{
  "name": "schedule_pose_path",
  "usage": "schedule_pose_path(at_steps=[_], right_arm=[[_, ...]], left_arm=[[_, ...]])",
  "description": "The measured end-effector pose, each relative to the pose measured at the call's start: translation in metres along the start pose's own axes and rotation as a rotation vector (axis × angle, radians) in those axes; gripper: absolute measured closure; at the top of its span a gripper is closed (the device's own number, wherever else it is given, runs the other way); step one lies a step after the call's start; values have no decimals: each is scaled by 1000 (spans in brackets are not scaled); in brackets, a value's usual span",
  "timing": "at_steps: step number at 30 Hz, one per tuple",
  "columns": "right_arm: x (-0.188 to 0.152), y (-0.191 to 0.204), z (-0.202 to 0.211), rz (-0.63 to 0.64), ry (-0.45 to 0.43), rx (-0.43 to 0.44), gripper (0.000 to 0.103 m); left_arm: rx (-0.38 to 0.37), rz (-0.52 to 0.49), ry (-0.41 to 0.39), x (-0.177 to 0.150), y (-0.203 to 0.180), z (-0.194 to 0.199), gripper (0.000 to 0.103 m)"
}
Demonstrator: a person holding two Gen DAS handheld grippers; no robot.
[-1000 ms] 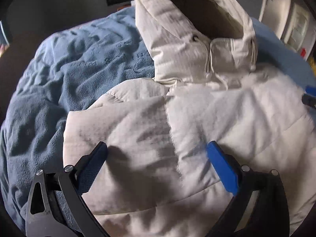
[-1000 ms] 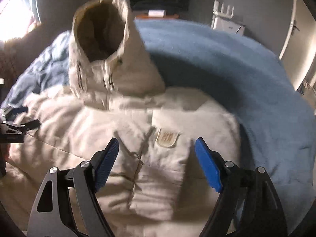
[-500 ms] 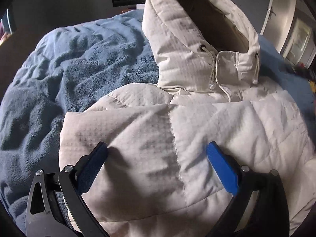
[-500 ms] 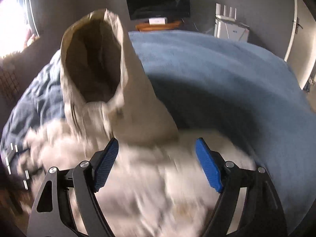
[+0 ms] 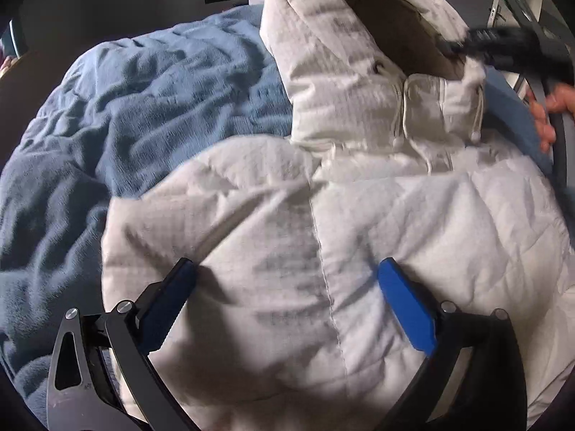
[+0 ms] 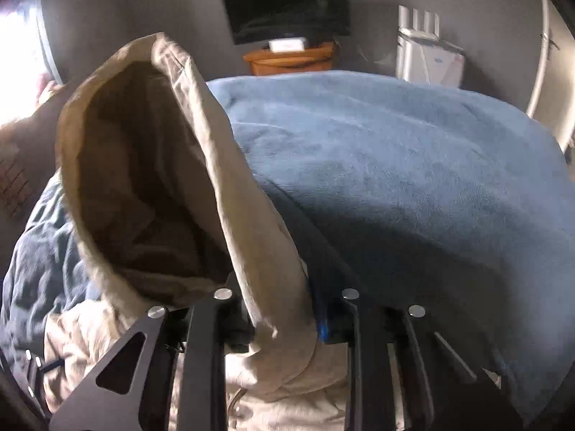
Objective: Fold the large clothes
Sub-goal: 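Grasp the hood with the right gripper and lift it up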
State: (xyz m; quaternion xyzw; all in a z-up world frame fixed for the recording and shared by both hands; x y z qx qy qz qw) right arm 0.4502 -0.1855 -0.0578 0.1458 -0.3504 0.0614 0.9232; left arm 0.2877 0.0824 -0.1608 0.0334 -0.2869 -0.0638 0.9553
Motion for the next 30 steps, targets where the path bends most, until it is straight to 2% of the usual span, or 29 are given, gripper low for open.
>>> schedule_pose_path(at_steps=[4,6,10,14,15,16,17,19,20,21,23,25,27,28,29,30], right_arm=[[-21,20,36,124,-95,27,90],[-41,33,56,208,-139,22,90],[-89,40,79,296,-160,19,91],[-122,42,87,316,-138,29,91],[-128,42,87,323,-131,26,91],[-132,42,88,322,-129,27,91],[-137,43,89,319,-128,28,91],[-139,43,91,304,-126,29,91],[-140,42,92,296,-124,31,91],[-140,41,94,278,-122,39,91],[-141,37,97,251,-113,56,89],[-145,36,105,220,-102,72,81],[-149,38,114,205,-88,98,64],[-152,39,120,205,-86,115,48],[-154,42,125,209,-89,126,37],[-160,45,135,223,-95,142,34]], left_arm=[[-76,108,-113,44,9,24,7],[-94,135,-181,71,11,38,7],[0,80,-354,129,8,72,6],[65,-24,-396,154,-3,86,7],[78,-78,-405,153,-9,90,7],[78,-112,-413,152,-11,91,17],[67,-165,-419,144,-17,94,48],[73,-217,-378,127,-23,93,81],[54,-225,-368,117,-25,96,87],[35,-225,-366,105,-25,100,88],[62,-223,-357,87,-22,106,91],[48,-205,-330,62,-21,112,91],[21,-197,-284,37,-22,116,91],[9,-197,-264,28,-24,116,91],[3,-203,-246,18,-26,117,91],[2,-210,-235,8,-28,117,91]])
Point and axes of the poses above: each gripper's, at about its wrist camera, not at the fingertips, and z roughly against the way its jaws point, y to its left, x to its top, the point moved 7 cm from there along -z, roughly the way its jaws point, and after that the axes turned 7 degrees about x, right-handed, at the moved point
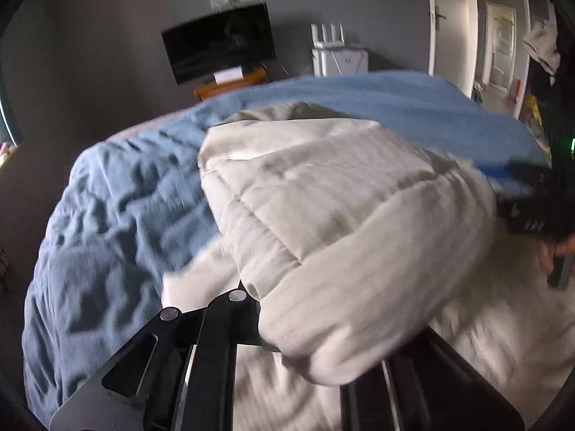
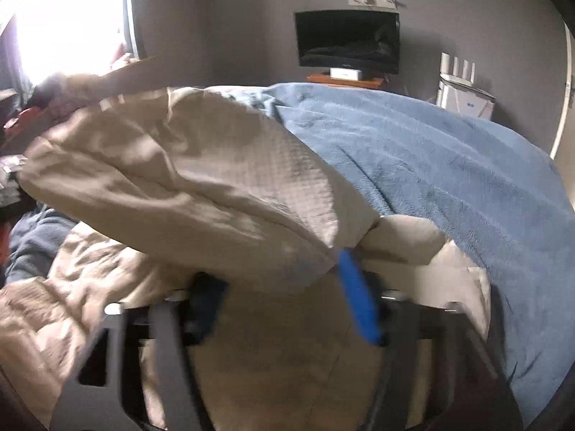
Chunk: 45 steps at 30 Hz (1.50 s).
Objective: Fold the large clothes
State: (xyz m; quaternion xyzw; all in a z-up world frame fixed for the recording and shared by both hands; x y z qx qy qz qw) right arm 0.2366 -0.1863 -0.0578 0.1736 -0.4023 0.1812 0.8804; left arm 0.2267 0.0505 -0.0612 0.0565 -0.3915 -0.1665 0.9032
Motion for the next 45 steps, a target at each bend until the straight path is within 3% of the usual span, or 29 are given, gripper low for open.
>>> schedule_pose_path(at_steps=[7,10,12,15,16,18,19,20,21,24,28,30,32,34,36,40,45], right_arm=[[-6,28,37,13,-41,144,32],[6,35,41,-11,-73,179,32],[14,35,35,-25,-76,155,32],[16,26,6,-24,6,71,32],[12,23,-7,-34,43,61,32],[4,15,-30,-63,110,75,32],[0,13,-38,-70,135,65,32],[-4,11,-44,-68,153,50,32],[-7,11,-49,-59,162,40,32],[-12,13,-52,-34,157,35,32],[-22,13,-58,-39,163,45,32],[-29,15,-59,-34,169,44,32],[-34,19,-60,-21,169,41,32],[-37,19,-59,-20,171,45,32],[-40,21,-58,-20,171,50,32],[-44,19,-56,-38,168,70,32],[-46,23,-60,-26,175,91,32]], left_arm=[[31,-213,50,-54,-34,-9,89],[26,-235,67,-60,-36,-17,88],[9,-232,76,-62,-37,-19,86],[-19,-225,97,-66,-36,-24,81],[-33,-224,100,-67,-36,-25,75],[-67,-222,96,-66,-39,-22,53],[-79,-221,95,-66,-40,-19,26],[-92,-222,93,-66,-41,-14,7],[-116,-226,90,-67,-44,-7,6],[-175,-207,92,-68,-41,8,7],[-276,-113,24,-50,-32,29,7],[-277,-68,-15,-32,-29,32,11],[-281,-23,-29,-11,-30,25,28],[-295,6,-36,4,-36,13,30],[-251,-14,-21,9,-43,-5,30],[-176,-54,56,-11,-39,-38,30],[-172,-64,124,-58,-31,-67,30]])
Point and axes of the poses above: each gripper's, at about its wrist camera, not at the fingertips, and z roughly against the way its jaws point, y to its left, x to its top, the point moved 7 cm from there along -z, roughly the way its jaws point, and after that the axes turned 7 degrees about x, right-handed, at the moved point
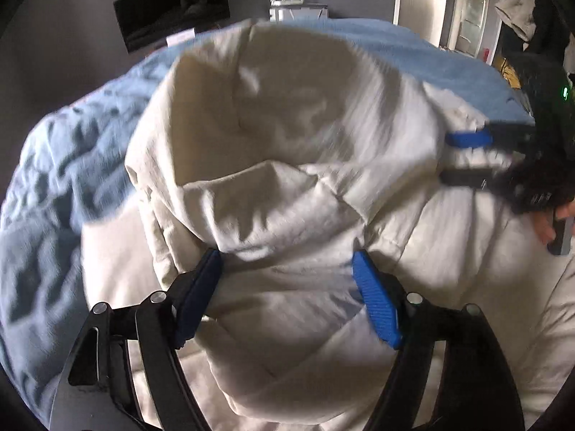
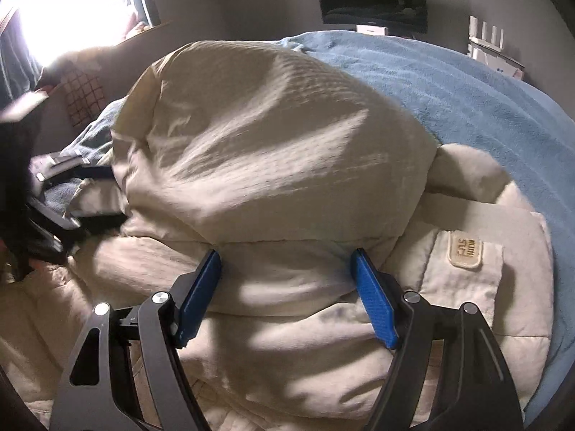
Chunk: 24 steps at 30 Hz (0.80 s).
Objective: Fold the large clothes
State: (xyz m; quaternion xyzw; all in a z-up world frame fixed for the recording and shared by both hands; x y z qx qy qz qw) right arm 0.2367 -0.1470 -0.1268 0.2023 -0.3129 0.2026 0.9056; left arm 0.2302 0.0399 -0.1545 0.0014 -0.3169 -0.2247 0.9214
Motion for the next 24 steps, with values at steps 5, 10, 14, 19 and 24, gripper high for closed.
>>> schedule_pose_path(at_steps=[5,10,14,19,24], right_arm=[[-4,4,-6,38,13,-34,30],[-4,3,-4,24,12,-34,30],[-3,2,-6,24,14,-36,29],[-5,1,-7,23,16,-35,29],[-6,0,-8,23,15,-26,29]], left_arm=[[13,-11,19,-2,0,-11,30],[15,-17,-64,14,-1,12,30],[23,49,-141,52,6,32,30],[80,137,-122,97,19,20,41],[129,187,62,88,35,-35,55]])
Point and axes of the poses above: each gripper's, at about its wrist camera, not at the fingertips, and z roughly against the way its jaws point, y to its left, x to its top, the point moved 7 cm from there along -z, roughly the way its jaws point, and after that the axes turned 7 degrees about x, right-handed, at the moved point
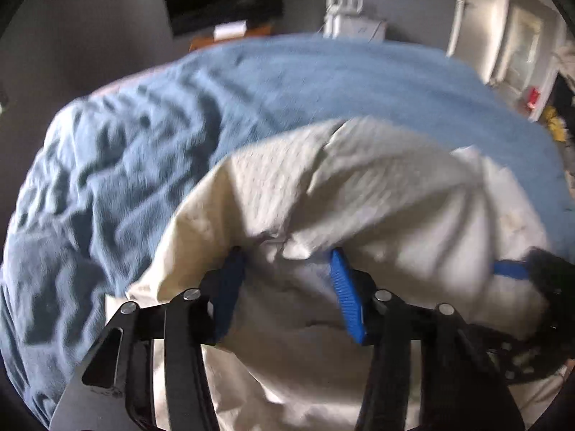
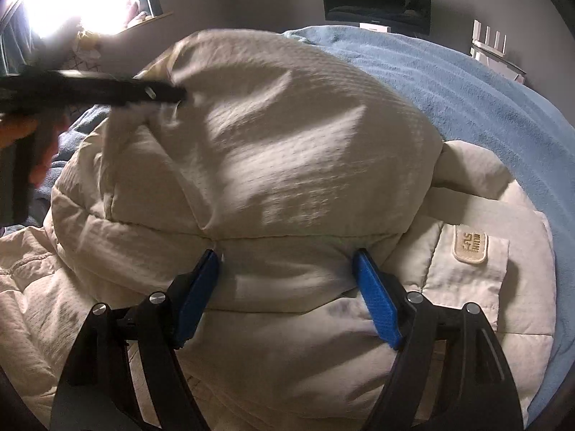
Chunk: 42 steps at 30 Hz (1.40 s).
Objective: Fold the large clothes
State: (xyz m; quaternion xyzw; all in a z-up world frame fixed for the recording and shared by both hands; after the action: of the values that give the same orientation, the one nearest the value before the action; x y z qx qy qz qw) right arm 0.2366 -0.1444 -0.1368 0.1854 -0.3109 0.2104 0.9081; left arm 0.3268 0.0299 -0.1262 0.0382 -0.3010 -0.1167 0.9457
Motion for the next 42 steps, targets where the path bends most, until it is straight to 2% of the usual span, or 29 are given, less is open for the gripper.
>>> schedule_pose_path(at_steps=[6,8,10,11,14,16,19,22,23,25,27,31,37,39,42], right_arm=[[-2,1,-6,18,8,5,28],[-2,2,-7,19,10,1,28],[-1,1,-4,17,11,-4,28],[-1,1,-1,13,15,-7,28],[2,3,17,-9,-19,30,28],[4,7,25,-7,-42,48,28],[-2,6,12,-3,15,4,28],[-11,7,-3,-7,84,-20,27],[-11,8,-1,-6,88,-26,27],[-5,14,19,0,76,-50,27],[0,24,50,17,21,-35,27],[-1,31,115,30,-39,-81,23],[-28,15,200,-71,-125,-143,9],[-34,7,220,-98,-159,-169,8],[-43,-1,249,-127,-214,-233,7]], left_arm=[[10,-2,84,-22,6,-28,54],[3,3,87,-21,7,-23,54],[-4,-1,53,-19,7,-8,52],[-10,-2,32,-19,6,2,45],[-29,-9,-32,-28,6,42,31],[-81,-42,-42,-45,2,66,31],[-100,-90,35,-75,-2,65,31],[-41,-149,117,-103,-3,40,31],[-24,-164,107,-105,-4,38,31],[-10,-171,96,-100,-5,46,31],[-26,-145,78,-94,-2,65,30],[-25,-93,18,-92,13,114,11],[-6,-35,-38,-99,21,166,7],[-26,-34,-72,-99,16,183,7],[-14,-47,-115,-98,11,197,7]])
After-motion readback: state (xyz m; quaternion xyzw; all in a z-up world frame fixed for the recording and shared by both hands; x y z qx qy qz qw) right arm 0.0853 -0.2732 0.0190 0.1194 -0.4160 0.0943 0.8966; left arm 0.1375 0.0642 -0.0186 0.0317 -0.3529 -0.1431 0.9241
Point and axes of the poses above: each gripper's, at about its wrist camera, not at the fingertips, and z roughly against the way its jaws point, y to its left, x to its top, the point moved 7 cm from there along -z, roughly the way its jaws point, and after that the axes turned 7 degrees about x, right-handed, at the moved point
